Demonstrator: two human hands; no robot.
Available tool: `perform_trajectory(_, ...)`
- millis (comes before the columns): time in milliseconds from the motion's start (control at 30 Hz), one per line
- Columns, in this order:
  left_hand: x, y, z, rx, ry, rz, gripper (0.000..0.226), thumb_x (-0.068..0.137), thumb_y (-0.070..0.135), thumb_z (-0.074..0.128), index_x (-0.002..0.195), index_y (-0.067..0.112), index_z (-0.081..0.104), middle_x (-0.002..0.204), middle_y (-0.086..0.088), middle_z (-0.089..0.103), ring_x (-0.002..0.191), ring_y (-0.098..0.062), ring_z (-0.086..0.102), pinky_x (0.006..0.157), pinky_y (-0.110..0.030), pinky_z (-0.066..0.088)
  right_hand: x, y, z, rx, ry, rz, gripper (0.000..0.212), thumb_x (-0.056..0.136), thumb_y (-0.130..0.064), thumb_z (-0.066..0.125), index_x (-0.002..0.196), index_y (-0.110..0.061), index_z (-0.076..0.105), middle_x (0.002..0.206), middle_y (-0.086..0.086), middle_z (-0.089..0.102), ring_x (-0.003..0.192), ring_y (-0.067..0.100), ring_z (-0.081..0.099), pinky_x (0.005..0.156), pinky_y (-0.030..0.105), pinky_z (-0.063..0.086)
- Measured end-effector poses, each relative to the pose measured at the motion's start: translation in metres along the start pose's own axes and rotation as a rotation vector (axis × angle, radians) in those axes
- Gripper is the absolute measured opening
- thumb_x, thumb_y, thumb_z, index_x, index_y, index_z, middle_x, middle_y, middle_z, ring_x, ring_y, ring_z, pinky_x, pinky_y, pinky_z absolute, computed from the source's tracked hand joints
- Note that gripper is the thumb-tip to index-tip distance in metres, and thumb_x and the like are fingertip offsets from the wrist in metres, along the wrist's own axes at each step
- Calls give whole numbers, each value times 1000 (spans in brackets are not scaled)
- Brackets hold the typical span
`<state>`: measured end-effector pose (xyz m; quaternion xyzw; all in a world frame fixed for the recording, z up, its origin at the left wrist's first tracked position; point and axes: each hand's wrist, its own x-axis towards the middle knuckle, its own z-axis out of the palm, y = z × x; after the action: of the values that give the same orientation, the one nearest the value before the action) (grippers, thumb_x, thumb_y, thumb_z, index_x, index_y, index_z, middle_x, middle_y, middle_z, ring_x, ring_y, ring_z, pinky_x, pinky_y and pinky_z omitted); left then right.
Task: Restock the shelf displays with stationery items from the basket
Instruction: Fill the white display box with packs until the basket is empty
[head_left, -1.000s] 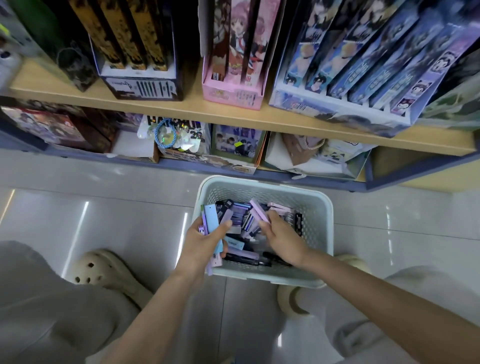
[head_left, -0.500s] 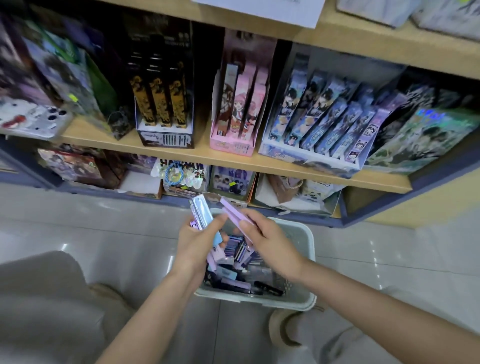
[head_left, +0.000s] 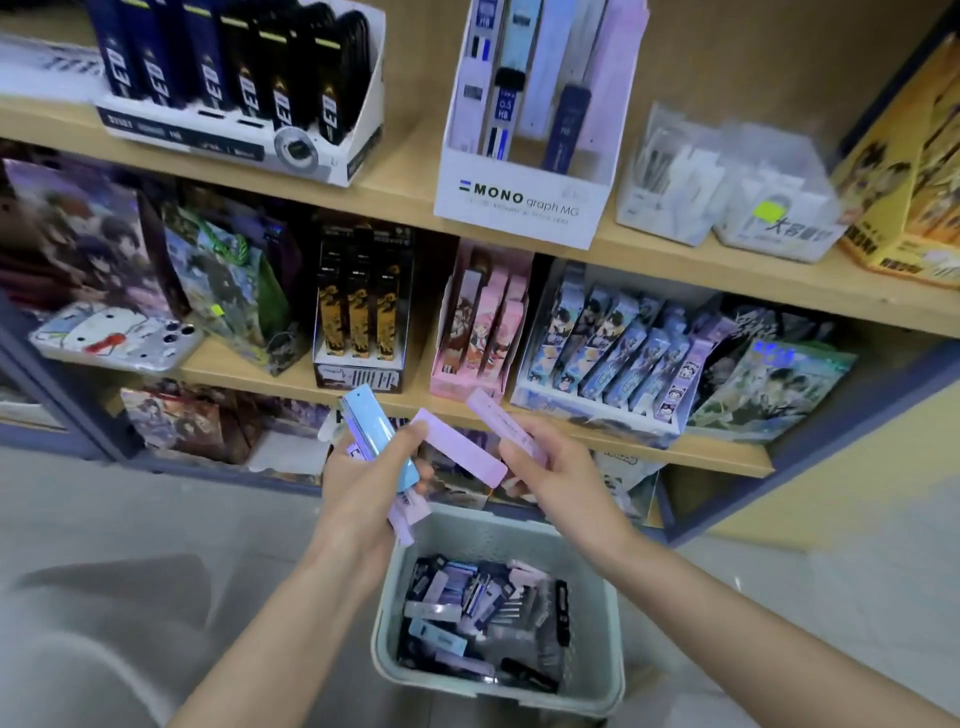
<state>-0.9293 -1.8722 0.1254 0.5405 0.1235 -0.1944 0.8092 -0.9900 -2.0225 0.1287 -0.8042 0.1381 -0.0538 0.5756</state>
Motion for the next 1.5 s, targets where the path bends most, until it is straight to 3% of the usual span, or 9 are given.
perform_trajectory(133,2,37,8,43,-36,81,16,87,14,66,83,11,51,44,3,52,36,-8,41,35,-16,34,1,-33,-22,-85,-4,-43,30,94,-9,55,111,-33,61,58,-23,58,53,-2,49,55,14,39)
perform_trajectory(267,8,73,18,5,-50,163,20,87,12,66,80,13,47,45,1,51,34,-8,41,35,-14,34,1,-74,-43,-134,-15,-64,25,94,-19,56,112,-37,60,94,-32,61,83,-15,56,74,6,43)
perform_trajectory(367,15,92,23,9,-72,202,19,87,15,67,82,14,49,45,1,52,35,-9,41,35,-15,35,5,-102,-56,-135,2,-73,26,99,-28,42,120,-27,57,68,-36,56,68,-20,51,66,4,40)
perform_trajectory(700,36,100,27,9,-115,216,18,86,19,68,85,15,51,46,2,54,39,-10,45,37,-18,37,73,-202,-111,-430,692,-584,6,90,-15,59,95,-17,58,85,-4,61,73,10,55,66,18,43)
perform_trajectory(800,40,98,28,10,-134,202,18,87,18,67,86,14,50,45,2,54,38,-10,45,38,-18,37,94,-214,-120,-658,677,-565,16,94,-12,48,106,-14,60,92,1,59,79,15,51,61,5,34)
perform_trajectory(967,47,99,26,13,-134,201,19,86,19,69,85,15,50,46,1,55,42,-14,46,46,-25,39,110,-227,-126,-799,554,-514,15,92,-11,55,107,-14,53,91,3,56,75,19,50,69,29,41)
perform_trajectory(1200,49,99,27,-20,-132,174,18,85,16,69,86,14,52,49,-3,54,45,-16,45,50,-30,40,128,-238,-126,-1160,437,-509,21,89,-11,64,109,-10,70,99,3,50,81,11,50,77,23,38)
perform_trajectory(1367,46,100,29,-23,-137,188,18,86,16,68,83,14,51,51,-4,54,50,-18,45,52,-30,39,123,-217,-118,-1215,547,-607,33,90,-13,63,122,-8,61,104,6,53,87,22,55,77,40,49)
perform_trajectory(1500,45,101,30,-45,-139,180,20,86,18,69,83,15,50,47,-1,53,47,-16,45,52,-29,38,103,-199,-96,-990,657,-713,22,95,-12,54,117,-10,56,102,-5,45,79,3,47,72,23,44)
